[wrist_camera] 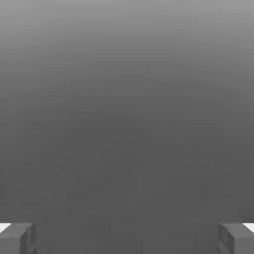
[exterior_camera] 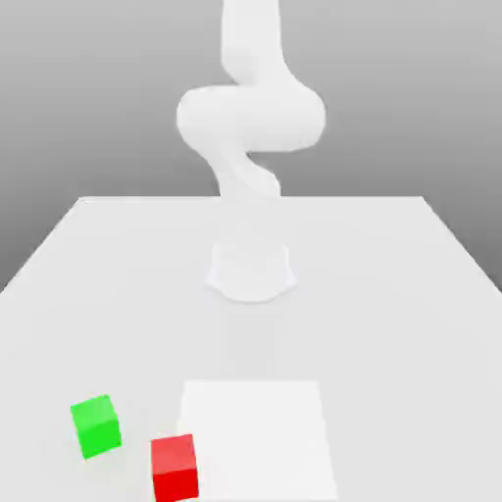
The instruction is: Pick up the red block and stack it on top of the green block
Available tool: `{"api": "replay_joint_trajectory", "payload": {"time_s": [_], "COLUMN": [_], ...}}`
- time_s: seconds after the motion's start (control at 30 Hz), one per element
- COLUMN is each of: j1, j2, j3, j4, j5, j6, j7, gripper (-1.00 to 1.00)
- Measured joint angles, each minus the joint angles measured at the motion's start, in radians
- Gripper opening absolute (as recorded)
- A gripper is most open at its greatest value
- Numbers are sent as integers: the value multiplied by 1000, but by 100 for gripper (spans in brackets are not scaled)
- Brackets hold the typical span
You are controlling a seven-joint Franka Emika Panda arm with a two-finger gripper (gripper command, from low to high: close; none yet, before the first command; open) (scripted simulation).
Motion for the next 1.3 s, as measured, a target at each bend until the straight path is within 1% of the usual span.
{"api": "replay_joint_trajectory", "payload": {"time_s": [0.3,0.53,0.7,0.87,1.0,1.03,1.23,1.3], "j1": [57,68,46,24,-11,-19,-24,-16], "j2": [333,587,766,939,1083,1108,1120,1083], "j3": [-109,-159,-170,-176,-132,-122,-117,-129], "j4": [-46,-82,-108,-129,-110,-106,-104,-110], "j5": [63,115,126,106,159,169,173,156], "j6": [116,205,270,346,457,477,486,456], "j7": [-174,-310,-389,-438,-485,-492,-495,-483], "gripper": [0,0,0,0,0,-100,-100,-100]}}
